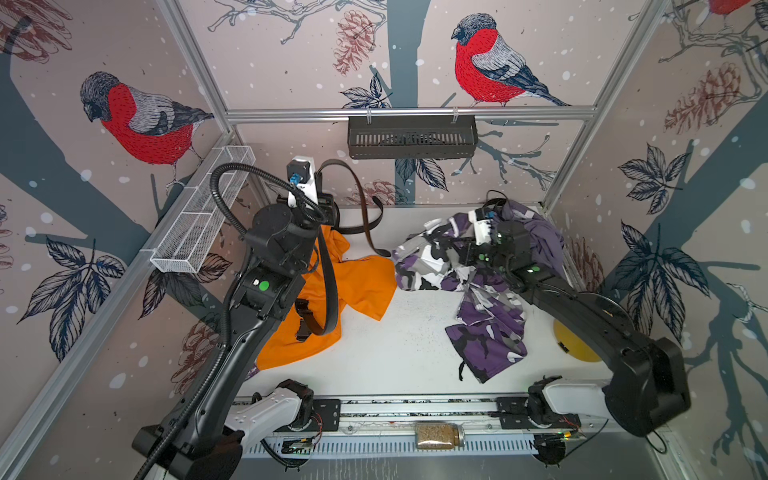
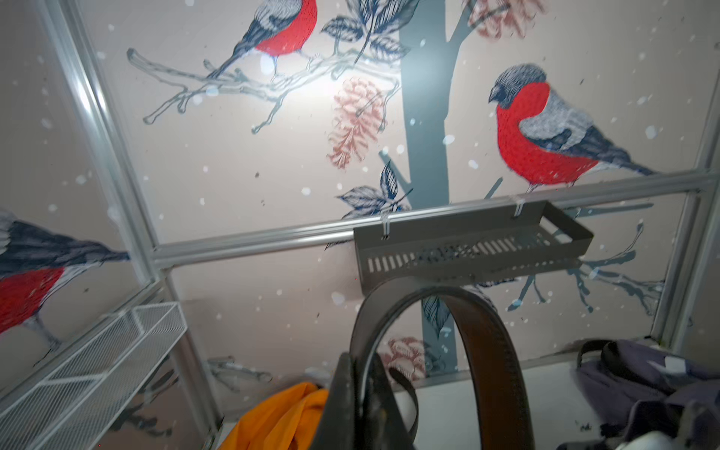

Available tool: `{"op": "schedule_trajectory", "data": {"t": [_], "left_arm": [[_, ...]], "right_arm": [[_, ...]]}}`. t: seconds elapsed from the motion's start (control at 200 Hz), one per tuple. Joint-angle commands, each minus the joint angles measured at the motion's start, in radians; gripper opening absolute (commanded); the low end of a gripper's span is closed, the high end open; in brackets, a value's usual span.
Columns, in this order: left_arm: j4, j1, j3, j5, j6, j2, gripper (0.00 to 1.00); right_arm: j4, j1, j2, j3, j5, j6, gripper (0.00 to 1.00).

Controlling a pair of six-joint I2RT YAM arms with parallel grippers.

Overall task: Remove the belt from the trousers
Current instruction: Place the trousers at the center of the board, then place the belt at the center of the board.

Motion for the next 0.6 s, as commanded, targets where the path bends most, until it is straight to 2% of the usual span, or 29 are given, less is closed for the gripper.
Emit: {"op": "schedule_trajectory", "data": {"t": [0.0, 0.135, 0.245, 0.295, 0.335, 0.375, 0.395, 0.48, 0.595], "left_arm": [[0.191, 0.002, 0.118, 0.134, -0.007, 0.116, 0.0], [0.181, 0.002, 0.334, 0.189, -0.023, 0.306, 0.0], [0.104, 0.003, 0.475, 0.153, 0.006, 0.457, 0.0], [0.052, 0.006, 0.506, 0.144, 0.015, 0.518, 0.0], [0.031, 0.006, 0.496, 0.149, 0.022, 0.552, 0.0], [0.031, 0.006, 0.458, 0.143, 0.019, 0.571, 0.0], [0.042, 0.006, 0.428, 0.134, 0.016, 0.575, 0.0], [0.091, 0.009, 0.316, 0.089, 0.002, 0.584, 0.0], [0.041, 0.02, 0.285, 0.054, -0.034, 0.638, 0.0]], "right_arm": [[0.15, 0.108, 0.086, 0.098, -0.097, 0.05, 0.0], [0.244, 0.232, 0.235, 0.221, -0.137, 0.098, 0.0], [0.209, 0.295, 0.335, 0.335, -0.146, 0.094, 0.03], [0.137, 0.303, 0.346, 0.371, -0.096, 0.073, 0.16], [0.075, 0.301, 0.334, 0.38, -0.046, 0.059, 0.42], [0.013, 0.293, 0.31, 0.376, 0.013, 0.055, 0.62], [-0.019, 0.285, 0.296, 0.372, 0.031, 0.056, 0.68], [-0.115, 0.254, 0.214, 0.315, 0.067, 0.073, 0.79], [-0.248, 0.233, 0.08, 0.197, 0.157, 0.077, 0.89]]}}
